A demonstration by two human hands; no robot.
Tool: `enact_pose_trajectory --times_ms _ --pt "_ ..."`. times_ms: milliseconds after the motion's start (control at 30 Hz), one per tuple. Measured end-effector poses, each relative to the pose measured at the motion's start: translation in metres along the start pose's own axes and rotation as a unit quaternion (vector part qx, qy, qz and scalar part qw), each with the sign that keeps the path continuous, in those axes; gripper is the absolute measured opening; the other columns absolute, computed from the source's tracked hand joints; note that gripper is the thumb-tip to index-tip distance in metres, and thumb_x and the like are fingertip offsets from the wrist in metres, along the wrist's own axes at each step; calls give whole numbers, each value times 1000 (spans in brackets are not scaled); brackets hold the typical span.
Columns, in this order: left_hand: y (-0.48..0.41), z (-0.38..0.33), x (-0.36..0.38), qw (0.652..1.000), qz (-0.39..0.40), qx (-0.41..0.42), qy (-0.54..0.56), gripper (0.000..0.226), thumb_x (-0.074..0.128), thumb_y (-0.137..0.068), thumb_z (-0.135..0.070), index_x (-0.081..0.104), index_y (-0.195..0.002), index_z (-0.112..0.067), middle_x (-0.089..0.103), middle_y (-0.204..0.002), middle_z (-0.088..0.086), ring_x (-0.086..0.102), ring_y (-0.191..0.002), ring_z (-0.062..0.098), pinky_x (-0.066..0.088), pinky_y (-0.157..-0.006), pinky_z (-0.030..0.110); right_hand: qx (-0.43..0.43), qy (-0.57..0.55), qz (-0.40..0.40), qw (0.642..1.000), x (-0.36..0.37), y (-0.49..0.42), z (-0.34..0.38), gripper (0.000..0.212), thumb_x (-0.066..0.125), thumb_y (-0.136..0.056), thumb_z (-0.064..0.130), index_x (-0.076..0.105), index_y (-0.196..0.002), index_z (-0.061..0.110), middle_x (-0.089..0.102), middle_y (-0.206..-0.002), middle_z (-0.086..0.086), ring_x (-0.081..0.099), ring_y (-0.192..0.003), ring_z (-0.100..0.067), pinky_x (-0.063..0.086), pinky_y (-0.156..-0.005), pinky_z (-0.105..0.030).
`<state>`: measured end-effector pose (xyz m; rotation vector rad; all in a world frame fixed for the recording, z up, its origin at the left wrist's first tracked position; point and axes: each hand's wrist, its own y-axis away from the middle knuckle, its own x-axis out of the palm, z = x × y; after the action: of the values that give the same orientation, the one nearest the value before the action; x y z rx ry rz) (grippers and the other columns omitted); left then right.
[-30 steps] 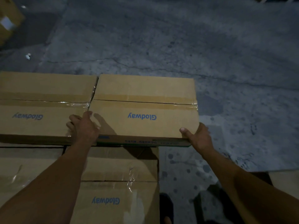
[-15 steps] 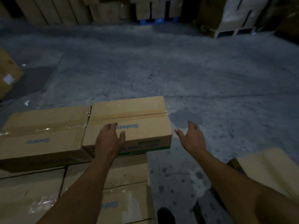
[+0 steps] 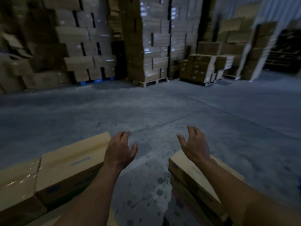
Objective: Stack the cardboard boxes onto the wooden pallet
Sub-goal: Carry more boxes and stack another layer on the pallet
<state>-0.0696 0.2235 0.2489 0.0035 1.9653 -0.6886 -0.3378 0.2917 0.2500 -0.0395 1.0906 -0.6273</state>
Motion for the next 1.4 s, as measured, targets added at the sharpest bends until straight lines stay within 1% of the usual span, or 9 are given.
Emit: enact_pose_trajectory --times_ms 233,400,533,667,767,900,1067,1267,1400 --pt "-38 -101 31 995 22 91 40 58 63 -84 -40 63 -126 -1 65 -118 19 62 -106 38 52 -87 46 92 -2 -77 993 -68 5 -92 60 55 -95 51 49 -141 12 50 -143 -14 50 -126 -34 46 -101 -47" --pt "-65 -167 79 988 50 132 71 62 56 -81 -44 64 -124 -1 65 -118 19 63 -106 38 53 -86 46 152 17 -94 984 -90 -3 -156 59 55 -96 48 48 -142 12 49 -143 -14 50 -126 -35 44 -101 -44" --pt "-76 -209 126 981 90 146 95 65 56 -79 -44 63 -126 1 65 -121 20 63 -108 39 53 -87 45 178 36 -77 980 -89 -12 -200 60 51 -96 52 47 -142 14 50 -143 -11 50 -127 -34 44 -101 -44" --pt "-84 -229 168 974 125 162 100 74 44 -79 -53 63 -125 1 67 -118 20 65 -104 39 54 -85 43 216 31 -51 975 -74 -24 -239 64 46 -97 56 40 -148 16 43 -151 -9 43 -134 -31 40 -108 -45" --pt "-91 -226 207 966 167 186 70 74 43 -78 -53 65 -121 2 68 -112 20 67 -99 40 54 -83 43 251 26 -20 967 -48 -30 -260 64 47 -98 53 37 -149 15 40 -152 -12 41 -136 -33 37 -109 -46" --pt "-116 -217 253 960 203 173 87 79 40 -78 -58 60 -128 -1 63 -121 20 62 -107 40 51 -89 44 290 37 -1 956 -12 -40 -280 64 46 -97 55 37 -148 16 43 -149 -10 44 -133 -31 39 -107 -45" --pt "-158 -194 334 943 265 176 96 67 57 -83 -46 54 -134 -2 59 -127 20 59 -111 39 49 -90 43 364 30 20 931 49 -59 -304 66 46 -98 56 36 -148 15 42 -150 -11 42 -135 -32 36 -109 -43" --pt "-187 -142 432 905 378 168 95 66 70 -88 -35 50 -139 1 55 -133 22 54 -121 38 44 -99 44 480 35 47 875 129 -58 -314 68 50 -97 51 36 -150 11 40 -153 -16 42 -135 -36 37 -109 -43" --pt "-190 -100 488 883 443 138 73 74 59 -86 -45 48 -142 1 52 -136 23 51 -125 40 43 -101 46 564 7 79 822 177 -31 -321 72 56 -95 51 37 -150 8 41 -151 -18 44 -133 -39 39 -108 -46"
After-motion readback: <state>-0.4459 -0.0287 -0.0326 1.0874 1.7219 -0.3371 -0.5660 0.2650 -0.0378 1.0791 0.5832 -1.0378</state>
